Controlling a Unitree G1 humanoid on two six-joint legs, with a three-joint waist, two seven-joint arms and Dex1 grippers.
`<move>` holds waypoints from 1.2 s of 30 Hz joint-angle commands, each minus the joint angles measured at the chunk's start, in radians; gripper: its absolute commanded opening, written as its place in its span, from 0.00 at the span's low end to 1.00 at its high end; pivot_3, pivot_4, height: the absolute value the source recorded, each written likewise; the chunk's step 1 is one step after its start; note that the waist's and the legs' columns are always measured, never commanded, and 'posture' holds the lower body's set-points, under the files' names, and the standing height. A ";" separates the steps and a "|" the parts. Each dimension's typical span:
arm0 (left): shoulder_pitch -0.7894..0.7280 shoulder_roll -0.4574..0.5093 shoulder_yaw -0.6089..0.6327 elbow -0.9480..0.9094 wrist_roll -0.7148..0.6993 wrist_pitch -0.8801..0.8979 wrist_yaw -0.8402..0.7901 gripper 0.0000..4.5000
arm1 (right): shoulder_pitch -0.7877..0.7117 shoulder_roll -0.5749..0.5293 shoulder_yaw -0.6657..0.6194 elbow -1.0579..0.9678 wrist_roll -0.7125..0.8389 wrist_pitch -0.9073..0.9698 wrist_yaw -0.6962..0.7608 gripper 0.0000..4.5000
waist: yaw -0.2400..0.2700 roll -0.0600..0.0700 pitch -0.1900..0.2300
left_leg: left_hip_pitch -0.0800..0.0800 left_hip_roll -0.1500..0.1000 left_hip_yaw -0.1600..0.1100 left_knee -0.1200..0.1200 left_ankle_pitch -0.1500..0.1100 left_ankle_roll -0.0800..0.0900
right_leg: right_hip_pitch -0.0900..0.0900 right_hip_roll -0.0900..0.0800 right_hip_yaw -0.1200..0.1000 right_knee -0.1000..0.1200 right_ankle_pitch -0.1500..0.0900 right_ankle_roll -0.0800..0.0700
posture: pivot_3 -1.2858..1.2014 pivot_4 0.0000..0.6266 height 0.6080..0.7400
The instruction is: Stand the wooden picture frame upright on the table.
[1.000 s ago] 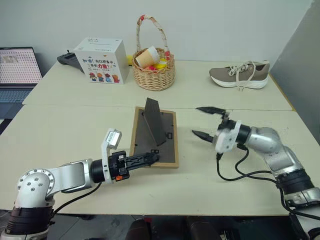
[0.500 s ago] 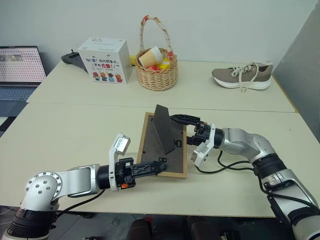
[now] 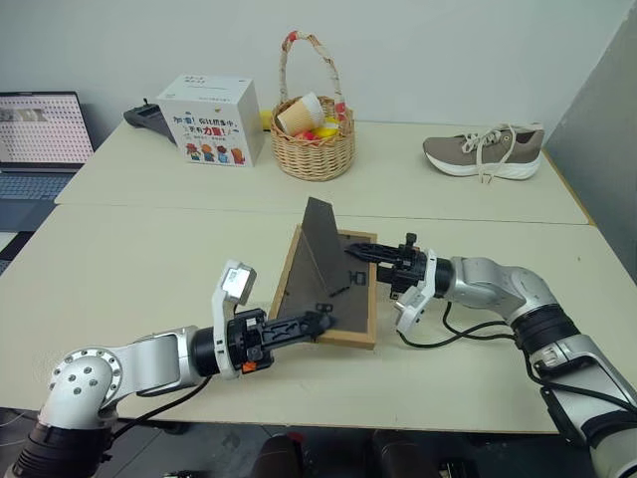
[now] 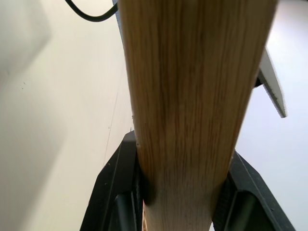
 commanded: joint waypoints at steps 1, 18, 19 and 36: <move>-0.002 0.026 0.050 0.018 0.002 -0.015 0.011 0.72 | -0.028 0.005 0.014 0.015 0.261 0.009 0.095 0.29 | 0.000 0.000 0.000 | 0.000 0.000 0.000 0.000 0.000 0.000 | 0.000 0.000 0.000 0.000 0.000 0.000 | 0.52 0.24 1.00; 0.018 0.226 0.132 -0.203 1.012 -0.381 -0.210 1.00 | -0.012 0.259 -0.072 -0.058 1.384 1.509 0.989 0.29 | 0.002 0.007 0.004 | -0.001 0.001 -0.001 -0.001 0.001 0.000 | 0.000 -0.003 -0.004 -0.001 0.000 -0.001 | 0.52 0.24 1.00; 0.032 0.214 0.135 -0.202 1.046 -0.398 -0.219 1.00 | -0.020 0.269 -0.080 -0.031 1.372 1.527 0.996 0.29 | 0.002 0.007 0.004 | -0.001 0.000 0.000 -0.001 0.000 0.001 | 0.000 -0.002 -0.003 0.000 0.000 -0.001 | 0.52 0.24 1.00; 0.002 0.171 0.162 -0.111 1.191 -0.387 -0.339 1.00 | 0.096 0.131 -0.086 -0.140 1.129 1.453 1.151 0.80 | 0.003 0.007 0.004 | -0.002 0.000 0.001 -0.001 -0.001 0.001 | -0.001 0.002 -0.003 -0.002 0.000 -0.001 | 0.52 0.24 1.00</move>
